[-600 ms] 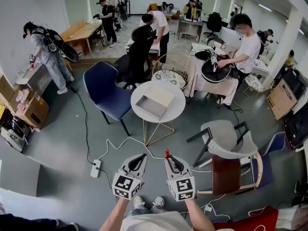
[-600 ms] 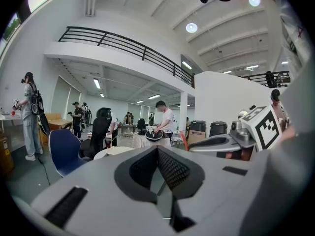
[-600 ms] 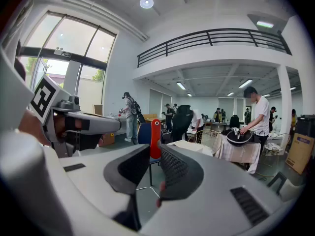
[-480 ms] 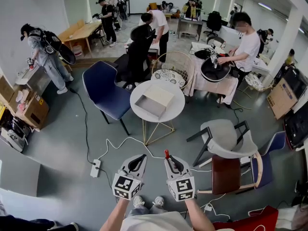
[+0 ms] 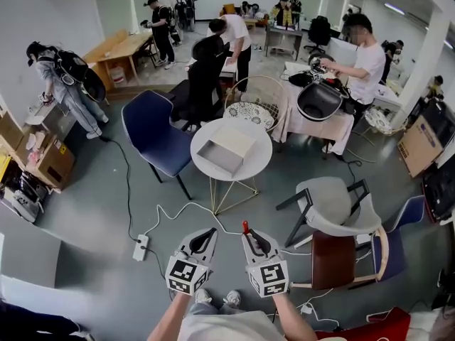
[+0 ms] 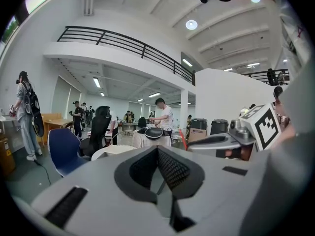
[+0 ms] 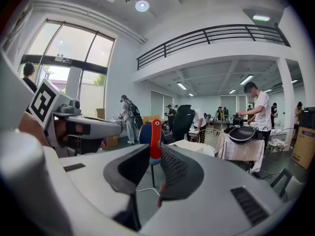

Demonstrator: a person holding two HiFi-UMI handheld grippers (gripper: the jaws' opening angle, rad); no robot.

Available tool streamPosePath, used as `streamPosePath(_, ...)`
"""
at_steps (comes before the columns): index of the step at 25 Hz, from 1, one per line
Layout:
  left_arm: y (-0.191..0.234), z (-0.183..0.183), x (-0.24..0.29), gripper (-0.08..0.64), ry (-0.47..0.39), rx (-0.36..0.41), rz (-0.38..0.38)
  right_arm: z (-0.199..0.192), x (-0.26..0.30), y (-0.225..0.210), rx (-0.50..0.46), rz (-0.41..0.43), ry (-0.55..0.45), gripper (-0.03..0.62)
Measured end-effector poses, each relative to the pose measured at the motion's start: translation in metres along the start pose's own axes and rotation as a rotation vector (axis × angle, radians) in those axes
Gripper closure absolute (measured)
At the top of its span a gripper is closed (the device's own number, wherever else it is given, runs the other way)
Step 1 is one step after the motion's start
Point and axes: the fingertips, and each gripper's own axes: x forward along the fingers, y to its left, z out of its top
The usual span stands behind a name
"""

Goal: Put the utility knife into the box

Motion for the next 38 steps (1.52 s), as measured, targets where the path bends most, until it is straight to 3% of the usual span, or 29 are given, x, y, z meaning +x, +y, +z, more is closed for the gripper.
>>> streamPosePath(18,-0.003,-0.01,0.026,0.548,0.003,-0.001,0.016,-0.009,0.012,-0.024,-0.009,0.036,-0.006,0.512)
streamPosePath(38,0.105,-0.001,0.127,0.548,0.003,-0.029,0.0,0.007,0.15,-0.071,-0.034,0.043,0.037,0.512)
